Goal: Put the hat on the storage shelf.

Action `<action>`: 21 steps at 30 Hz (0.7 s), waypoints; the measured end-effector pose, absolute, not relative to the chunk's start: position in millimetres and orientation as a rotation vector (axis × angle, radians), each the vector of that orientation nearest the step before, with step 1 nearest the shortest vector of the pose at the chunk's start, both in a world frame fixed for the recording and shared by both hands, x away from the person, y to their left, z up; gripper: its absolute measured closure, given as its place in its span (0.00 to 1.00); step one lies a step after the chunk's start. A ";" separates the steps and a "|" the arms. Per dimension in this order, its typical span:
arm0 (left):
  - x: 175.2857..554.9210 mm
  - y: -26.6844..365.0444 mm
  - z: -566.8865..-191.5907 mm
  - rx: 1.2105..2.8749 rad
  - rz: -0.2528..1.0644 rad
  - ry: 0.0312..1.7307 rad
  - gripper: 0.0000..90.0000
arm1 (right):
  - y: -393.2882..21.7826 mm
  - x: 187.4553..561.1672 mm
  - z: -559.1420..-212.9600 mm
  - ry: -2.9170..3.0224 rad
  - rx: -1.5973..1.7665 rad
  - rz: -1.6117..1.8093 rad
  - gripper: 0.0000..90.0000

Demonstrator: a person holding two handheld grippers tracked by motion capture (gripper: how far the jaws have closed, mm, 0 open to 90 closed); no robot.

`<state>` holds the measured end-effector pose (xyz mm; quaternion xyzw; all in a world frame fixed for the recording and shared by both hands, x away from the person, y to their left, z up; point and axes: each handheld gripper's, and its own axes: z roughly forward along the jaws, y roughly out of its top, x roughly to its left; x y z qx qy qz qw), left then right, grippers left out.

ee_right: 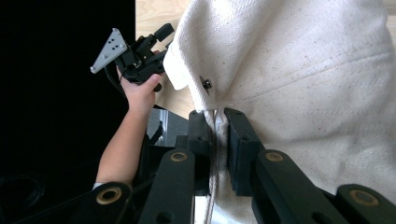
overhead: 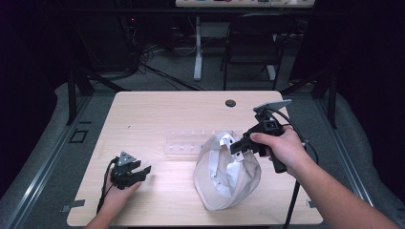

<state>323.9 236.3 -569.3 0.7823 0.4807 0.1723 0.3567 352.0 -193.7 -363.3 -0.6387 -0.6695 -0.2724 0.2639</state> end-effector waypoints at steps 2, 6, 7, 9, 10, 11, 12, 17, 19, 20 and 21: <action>323.9 236.3 -569.3 2.020 0.444 1.241 0.54 | -193.6 352.1 -362.7 -1.793 -1.734 -0.752 0.91; 324.0 236.3 -569.4 2.020 0.444 1.242 0.54 | -196.0 352.8 -360.9 -1.796 -1.723 -0.762 0.91; 324.1 236.0 -569.8 2.015 0.450 1.243 0.54 | -196.6 352.7 -359.9 -1.797 -1.720 -0.761 0.91; 324.1 235.9 -569.9 2.015 0.450 1.243 0.54 | -197.0 353.0 -357.9 -1.789 -1.715 -0.778 0.91; 324.1 235.9 -569.9 2.015 0.449 1.243 0.54 | -197.0 353.1 -356.6 -1.784 -1.718 -0.789 0.91; 324.1 235.8 -570.0 2.014 0.449 1.243 0.54 | -197.2 353.2 -355.1 -1.777 -1.721 -0.799 0.91; 324.2 235.9 -570.0 2.015 0.450 1.242 0.54 | -198.9 353.8 -353.5 -1.786 -1.708 -0.801 0.91; 324.2 235.8 -570.1 2.014 0.448 1.244 0.54 | -206.3 356.3 -346.5 -1.766 -1.695 -0.869 0.91; 324.3 235.7 -570.1 2.013 0.449 1.243 0.54 | -209.4 357.7 -344.8 -1.751 -1.698 -0.893 0.91; 324.4 235.7 -570.0 2.014 0.449 1.241 0.54 | -210.4 358.4 -343.5 -1.732 -1.709 -0.908 0.91; 324.3 235.6 -569.9 2.013 0.449 1.242 0.54 | -212.2 359.4 -343.0 -1.741 -1.696 -0.912 0.91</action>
